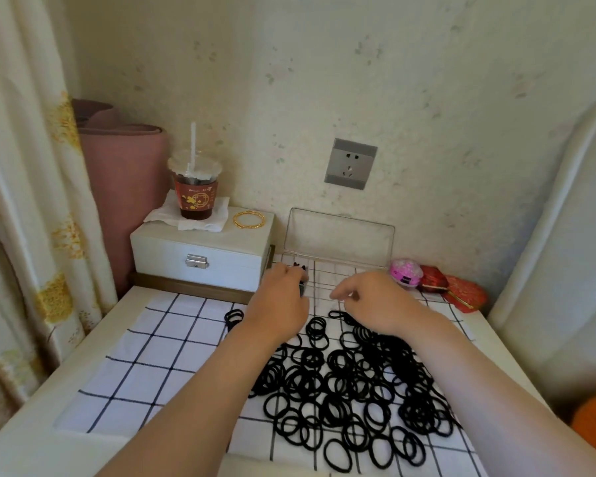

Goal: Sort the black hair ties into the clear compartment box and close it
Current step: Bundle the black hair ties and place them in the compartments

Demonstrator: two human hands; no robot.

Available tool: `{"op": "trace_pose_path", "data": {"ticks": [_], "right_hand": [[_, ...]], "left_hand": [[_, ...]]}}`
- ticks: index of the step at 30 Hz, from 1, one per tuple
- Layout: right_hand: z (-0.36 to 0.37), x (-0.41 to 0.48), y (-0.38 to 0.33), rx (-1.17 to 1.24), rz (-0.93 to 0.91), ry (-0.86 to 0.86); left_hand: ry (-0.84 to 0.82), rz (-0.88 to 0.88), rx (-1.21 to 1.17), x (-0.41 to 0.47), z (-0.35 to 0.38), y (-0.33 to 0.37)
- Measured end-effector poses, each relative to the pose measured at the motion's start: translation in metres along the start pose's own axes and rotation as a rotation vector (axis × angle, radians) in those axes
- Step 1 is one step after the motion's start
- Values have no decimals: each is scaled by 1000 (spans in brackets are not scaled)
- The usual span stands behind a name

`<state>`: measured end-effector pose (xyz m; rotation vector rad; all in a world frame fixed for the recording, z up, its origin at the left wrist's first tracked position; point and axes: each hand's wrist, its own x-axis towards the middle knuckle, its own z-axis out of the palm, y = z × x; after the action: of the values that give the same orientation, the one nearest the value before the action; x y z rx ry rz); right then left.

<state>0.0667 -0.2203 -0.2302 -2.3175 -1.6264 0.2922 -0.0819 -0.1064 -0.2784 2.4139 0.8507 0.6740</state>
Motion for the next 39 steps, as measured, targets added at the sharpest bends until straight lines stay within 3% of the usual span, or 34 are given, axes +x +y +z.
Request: {"op": "trace_pose_path", "data": {"ticks": [6,11,21,27,33,39], "right_hand": [[20,-50,34,-116,75,17],[48,-69,48,-122,288,-180],[59,-56,32,3,152,-198],[42,-48,27,-180,44,-161],[39,-38,24,-256,-6,-95],[33,-28,28,119,26,43]], "left_hand": [[-399,121,84,-35,11,25],[-682,99,314,-67,35,26],[-541,7,328,-49,33,9],[-592,-6,288,-36,15,18],[-478,12,141,-27,10,29],[-366,43,17,-19,10,31]]}}
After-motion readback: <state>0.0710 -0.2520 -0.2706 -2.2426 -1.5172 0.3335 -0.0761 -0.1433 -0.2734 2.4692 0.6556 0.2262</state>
